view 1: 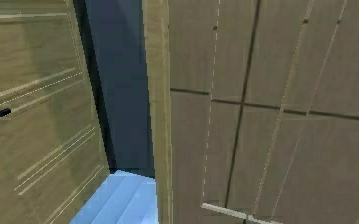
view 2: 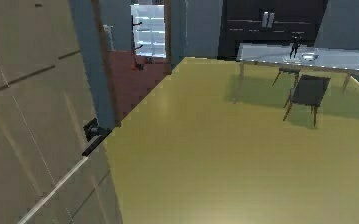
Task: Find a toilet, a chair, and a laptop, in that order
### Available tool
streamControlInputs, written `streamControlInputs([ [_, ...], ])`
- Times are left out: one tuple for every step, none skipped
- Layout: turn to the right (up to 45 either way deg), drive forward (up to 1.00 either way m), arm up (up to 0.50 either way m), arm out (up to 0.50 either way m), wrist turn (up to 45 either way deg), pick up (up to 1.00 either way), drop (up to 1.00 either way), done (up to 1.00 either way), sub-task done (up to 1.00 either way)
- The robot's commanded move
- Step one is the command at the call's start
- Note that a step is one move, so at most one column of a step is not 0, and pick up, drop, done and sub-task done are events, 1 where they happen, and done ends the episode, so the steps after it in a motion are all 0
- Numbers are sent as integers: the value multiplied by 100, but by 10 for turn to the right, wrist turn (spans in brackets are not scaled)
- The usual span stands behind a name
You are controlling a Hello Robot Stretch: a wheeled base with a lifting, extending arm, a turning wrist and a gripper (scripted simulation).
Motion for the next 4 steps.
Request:
streamControlInputs([
  [0,10,0,0,0,0,0,0,0],
  [-450,0,0,0,0,0,0,0,0],
  [-450,0,0,0,0,0,0,0,0],
  [0,80,0,0,0,0,0,0,0],
])
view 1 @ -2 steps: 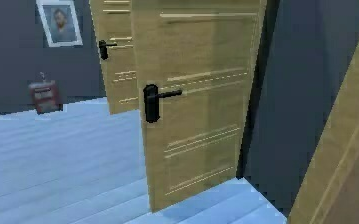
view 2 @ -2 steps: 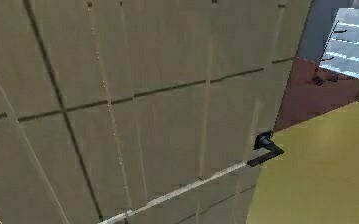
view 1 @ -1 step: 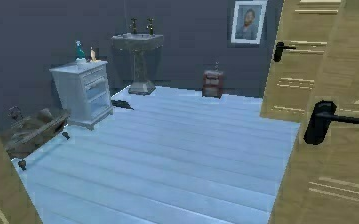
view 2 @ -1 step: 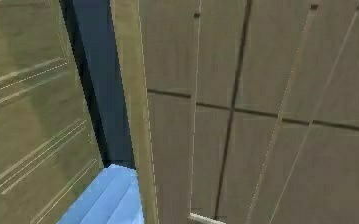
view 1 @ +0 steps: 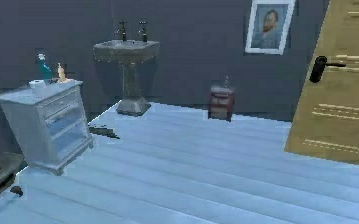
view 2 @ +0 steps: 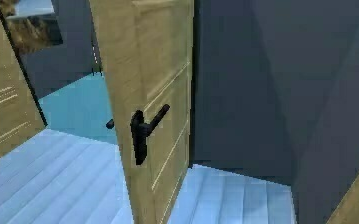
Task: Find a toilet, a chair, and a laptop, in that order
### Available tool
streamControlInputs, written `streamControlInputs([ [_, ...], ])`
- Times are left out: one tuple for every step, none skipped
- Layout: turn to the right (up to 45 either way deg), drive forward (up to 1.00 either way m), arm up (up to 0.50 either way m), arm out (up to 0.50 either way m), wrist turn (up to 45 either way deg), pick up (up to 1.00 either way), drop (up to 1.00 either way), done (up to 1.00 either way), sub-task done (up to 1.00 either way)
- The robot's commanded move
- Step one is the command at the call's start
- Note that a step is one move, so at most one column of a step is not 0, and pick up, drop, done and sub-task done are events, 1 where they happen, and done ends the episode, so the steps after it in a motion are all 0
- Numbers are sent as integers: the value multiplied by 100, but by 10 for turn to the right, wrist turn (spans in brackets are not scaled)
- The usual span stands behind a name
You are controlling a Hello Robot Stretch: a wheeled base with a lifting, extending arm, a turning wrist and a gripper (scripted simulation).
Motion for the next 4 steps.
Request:
streamControlInputs([
  [-450,0,0,0,0,0,0,0,0],
  [-120,0,0,0,0,0,0,0,0],
  [0,25,0,0,0,0,0,0,0],
  [-330,0,0,0,0,0,0,0,0],
])
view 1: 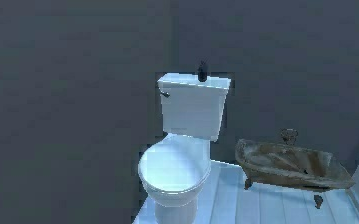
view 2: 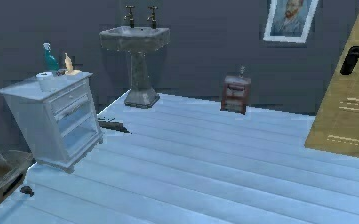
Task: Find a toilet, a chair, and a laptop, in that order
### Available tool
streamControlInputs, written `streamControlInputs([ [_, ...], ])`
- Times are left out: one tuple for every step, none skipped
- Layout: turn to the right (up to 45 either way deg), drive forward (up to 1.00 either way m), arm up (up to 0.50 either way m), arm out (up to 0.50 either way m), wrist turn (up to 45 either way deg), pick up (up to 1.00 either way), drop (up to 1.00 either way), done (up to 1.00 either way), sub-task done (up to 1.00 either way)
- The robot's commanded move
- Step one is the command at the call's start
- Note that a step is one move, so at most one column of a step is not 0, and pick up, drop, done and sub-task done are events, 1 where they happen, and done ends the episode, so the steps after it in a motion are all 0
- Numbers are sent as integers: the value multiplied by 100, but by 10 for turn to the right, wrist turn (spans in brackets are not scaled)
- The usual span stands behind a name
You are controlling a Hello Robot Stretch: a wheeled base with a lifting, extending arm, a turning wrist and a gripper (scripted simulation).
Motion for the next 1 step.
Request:
streamControlInputs([
  [0,0,0,0,0,0,0,0,100],
])
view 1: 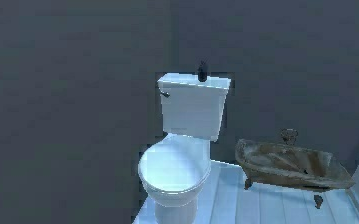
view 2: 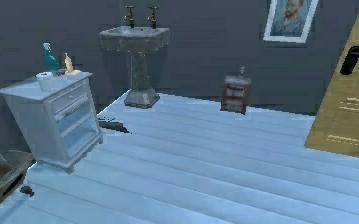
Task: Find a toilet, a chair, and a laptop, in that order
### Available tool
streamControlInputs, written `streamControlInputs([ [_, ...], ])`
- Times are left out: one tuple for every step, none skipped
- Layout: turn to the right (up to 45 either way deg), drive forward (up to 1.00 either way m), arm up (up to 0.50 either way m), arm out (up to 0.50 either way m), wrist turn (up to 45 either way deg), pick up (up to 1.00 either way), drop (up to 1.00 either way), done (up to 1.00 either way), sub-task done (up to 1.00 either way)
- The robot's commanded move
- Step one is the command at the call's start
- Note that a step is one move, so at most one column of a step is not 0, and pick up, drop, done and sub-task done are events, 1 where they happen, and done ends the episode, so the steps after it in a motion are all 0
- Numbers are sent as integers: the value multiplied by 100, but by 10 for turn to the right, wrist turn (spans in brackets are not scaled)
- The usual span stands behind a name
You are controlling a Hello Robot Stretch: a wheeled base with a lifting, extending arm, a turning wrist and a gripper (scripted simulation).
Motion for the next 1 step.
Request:
streamControlInputs([
  [-450,0,0,0,0,0,0,0,0],
])
